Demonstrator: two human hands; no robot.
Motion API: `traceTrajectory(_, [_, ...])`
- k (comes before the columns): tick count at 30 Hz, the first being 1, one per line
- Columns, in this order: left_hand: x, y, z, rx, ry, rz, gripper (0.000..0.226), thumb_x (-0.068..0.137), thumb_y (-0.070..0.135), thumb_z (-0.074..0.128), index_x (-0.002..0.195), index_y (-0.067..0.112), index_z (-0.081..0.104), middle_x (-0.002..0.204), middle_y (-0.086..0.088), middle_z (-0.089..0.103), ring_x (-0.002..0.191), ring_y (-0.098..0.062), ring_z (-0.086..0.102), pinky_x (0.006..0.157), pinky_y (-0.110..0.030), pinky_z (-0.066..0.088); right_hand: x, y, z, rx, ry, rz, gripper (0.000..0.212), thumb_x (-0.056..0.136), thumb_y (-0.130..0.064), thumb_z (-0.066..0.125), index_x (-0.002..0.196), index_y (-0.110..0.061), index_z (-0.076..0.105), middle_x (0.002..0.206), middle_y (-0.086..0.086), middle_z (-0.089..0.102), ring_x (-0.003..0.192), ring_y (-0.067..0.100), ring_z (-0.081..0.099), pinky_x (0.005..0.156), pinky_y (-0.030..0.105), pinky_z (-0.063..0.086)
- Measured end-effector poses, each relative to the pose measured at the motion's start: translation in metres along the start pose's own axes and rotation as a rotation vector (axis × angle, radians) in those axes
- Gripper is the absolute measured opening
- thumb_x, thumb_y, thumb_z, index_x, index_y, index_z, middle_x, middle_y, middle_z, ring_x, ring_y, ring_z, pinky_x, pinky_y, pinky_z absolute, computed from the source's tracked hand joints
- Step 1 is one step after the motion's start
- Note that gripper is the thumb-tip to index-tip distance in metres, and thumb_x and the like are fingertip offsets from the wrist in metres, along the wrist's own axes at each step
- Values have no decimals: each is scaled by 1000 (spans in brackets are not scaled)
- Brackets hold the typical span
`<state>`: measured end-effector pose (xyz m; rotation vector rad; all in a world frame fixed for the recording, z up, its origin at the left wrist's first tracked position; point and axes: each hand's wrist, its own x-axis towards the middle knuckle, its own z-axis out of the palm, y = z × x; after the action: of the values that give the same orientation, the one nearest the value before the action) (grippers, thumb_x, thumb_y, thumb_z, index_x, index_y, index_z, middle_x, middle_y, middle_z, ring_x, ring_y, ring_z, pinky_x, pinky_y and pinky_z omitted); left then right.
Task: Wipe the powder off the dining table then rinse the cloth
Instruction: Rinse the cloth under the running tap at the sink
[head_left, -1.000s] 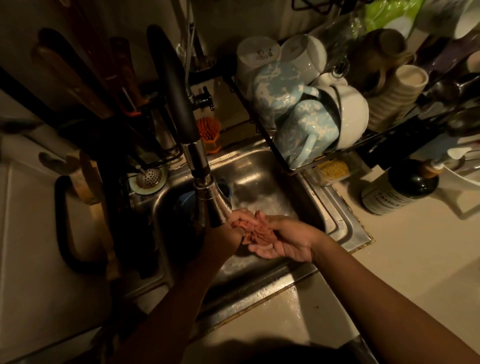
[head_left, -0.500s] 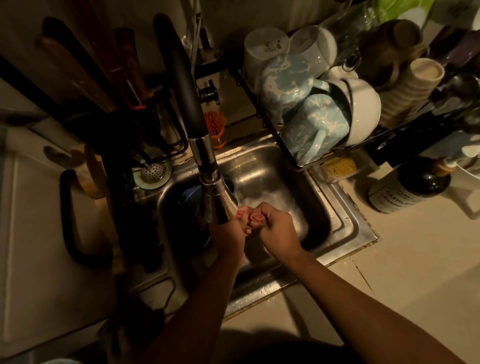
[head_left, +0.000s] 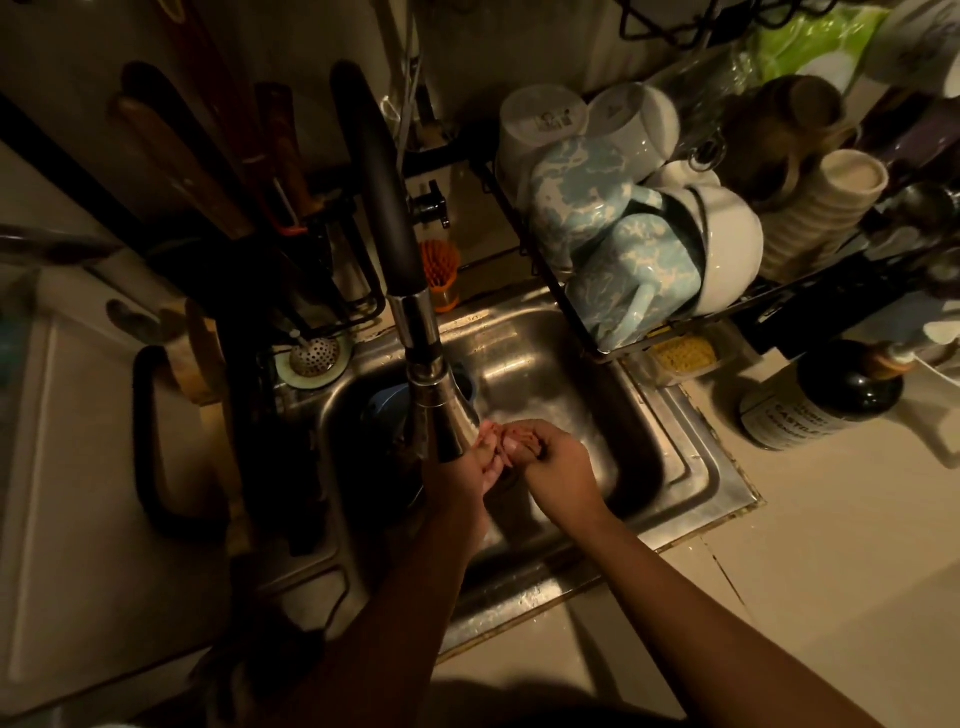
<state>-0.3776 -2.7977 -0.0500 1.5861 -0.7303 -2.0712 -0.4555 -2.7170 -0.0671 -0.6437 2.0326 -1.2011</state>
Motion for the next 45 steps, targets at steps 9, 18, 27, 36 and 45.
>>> traceTrajectory(9, [-22,-20,-15,411,-272,427,33,90,-7,57,108,17,71,105,-3,74,99,-18,70,85,-35,57,-9,-17,-16,451,-203,258,33,98,-36,61,103,-3,61,82,11,67,70,19,64,62,27,53])
traceTrajectory(18, [1,13,-44,1084,-324,729,74,68,60,71,136,55,42,150,13,41,136,-15,42,111,-43,40,-8,-26,-34,228,-296,136,24,87,16,49,86,0,67,55,-9,63,50,4,53,47,13,39])
traceTrajectory(27, [-1,14,-29,782,-612,532,43,92,-7,53,121,24,58,117,1,66,111,-7,63,96,-24,49,-10,-25,-40,704,-509,394,46,103,-47,43,130,-12,56,103,14,66,80,18,61,70,27,51])
traceTrajectory(36, [5,-2,-21,704,-305,503,18,87,18,59,98,26,71,92,-4,73,91,-25,70,82,-34,56,-10,-21,-23,555,-192,237,18,95,10,46,100,-1,59,73,20,62,59,26,54,54,28,47])
traceTrajectory(45, [-13,-8,-1,424,-40,369,26,87,-13,54,76,6,67,73,-9,69,59,-5,65,62,-17,55,-13,2,4,26,98,-206,35,86,8,56,75,-25,49,67,-12,58,66,1,55,61,20,44])
